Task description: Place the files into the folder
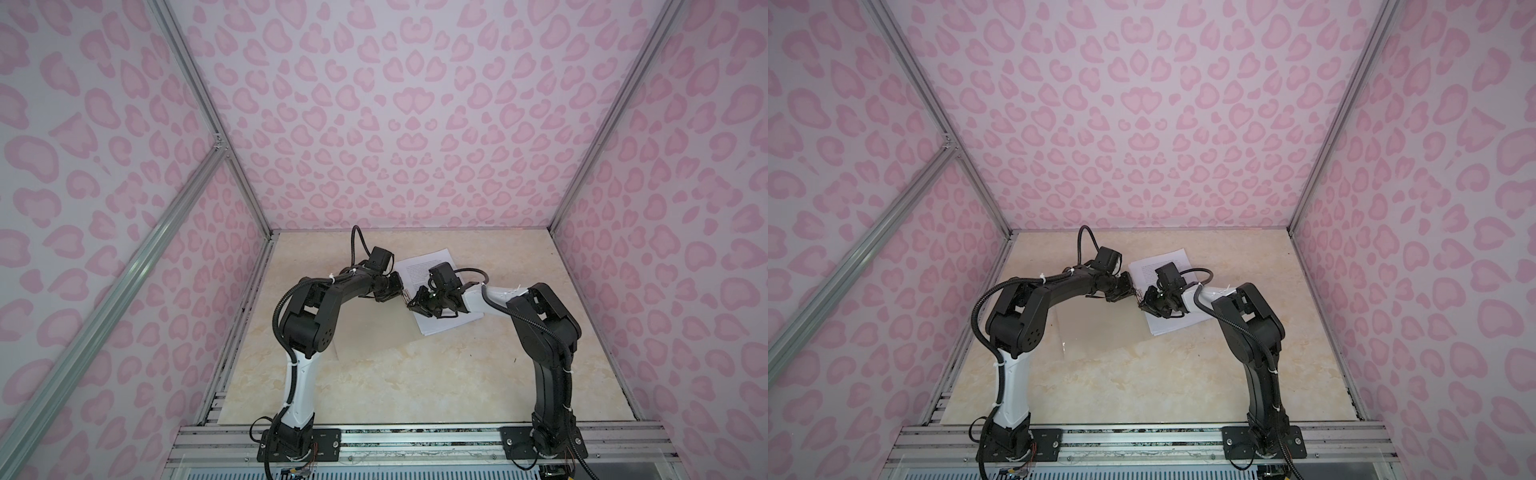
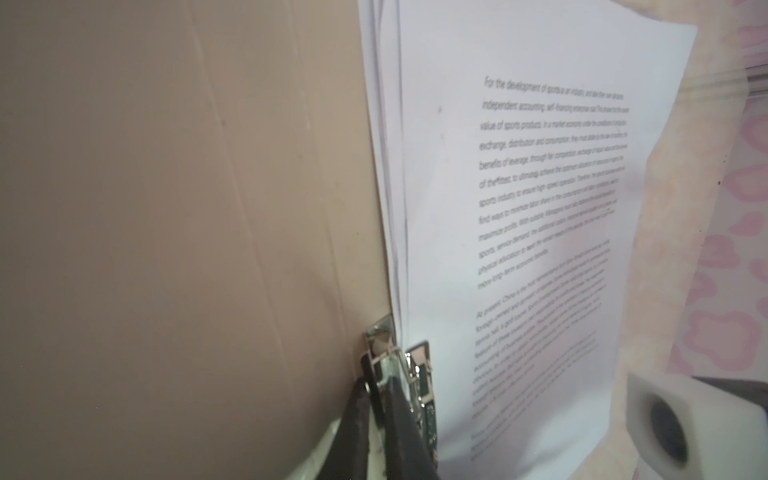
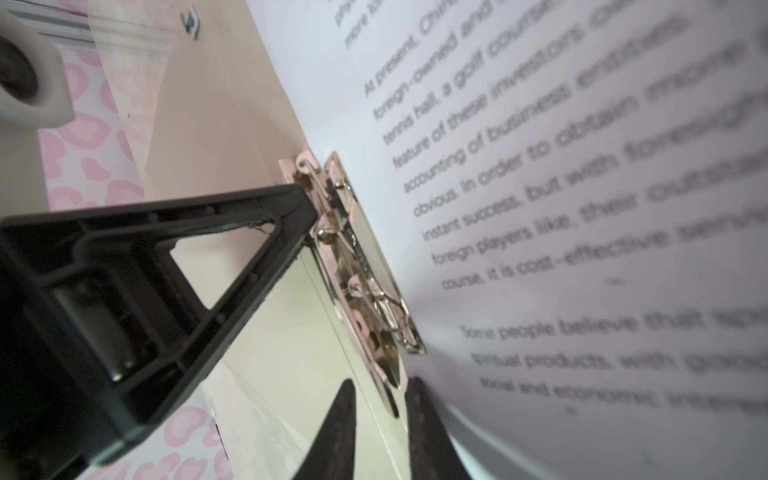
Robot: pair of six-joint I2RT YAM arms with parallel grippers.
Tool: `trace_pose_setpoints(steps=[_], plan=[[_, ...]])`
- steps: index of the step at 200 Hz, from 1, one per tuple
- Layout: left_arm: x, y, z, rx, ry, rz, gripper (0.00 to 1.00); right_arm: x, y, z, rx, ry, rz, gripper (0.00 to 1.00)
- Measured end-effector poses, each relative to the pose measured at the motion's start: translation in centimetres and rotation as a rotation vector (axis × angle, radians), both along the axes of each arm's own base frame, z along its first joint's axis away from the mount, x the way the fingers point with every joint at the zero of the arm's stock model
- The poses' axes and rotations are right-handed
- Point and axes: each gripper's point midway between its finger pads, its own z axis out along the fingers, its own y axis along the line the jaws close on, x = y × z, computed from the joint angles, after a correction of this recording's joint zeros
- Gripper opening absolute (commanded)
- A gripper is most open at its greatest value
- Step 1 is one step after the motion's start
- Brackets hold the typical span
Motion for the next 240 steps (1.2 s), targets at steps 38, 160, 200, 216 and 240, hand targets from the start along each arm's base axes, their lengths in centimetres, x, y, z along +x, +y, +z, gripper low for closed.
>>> trace_pose_setpoints(steps=[38,160,200,216,240], plan=[[-1.2,-0.2,1.4,-0.009,0.048,-0.039,0.28,-0.1,-0.4,1.0,0.003,-0.014,-0.004,0.48],[-11.1,9.9,12.1,-0.071,-0.143,0.106,0.98,3.4,-4.1,7.2,-0.035,-0.18,0.005,0.69],[-18.3,14.6,9.2,-0.033,-0.139,0.213,0.98,8.6,-11.5,7.5,-0.192,-0.235,-0.049,0.71],[-20.4,15.6,7.0,-0.015,-0.1,0.247,0.98,9.7,-14.4,6.1,-0.239,-0.207,-0.068,0.71],[-22.2,16.6,4.1,0.008,-0.042,0.286,0.98,10.8,-16.9,4.2,-0.277,-0.173,-0.072,0.71]])
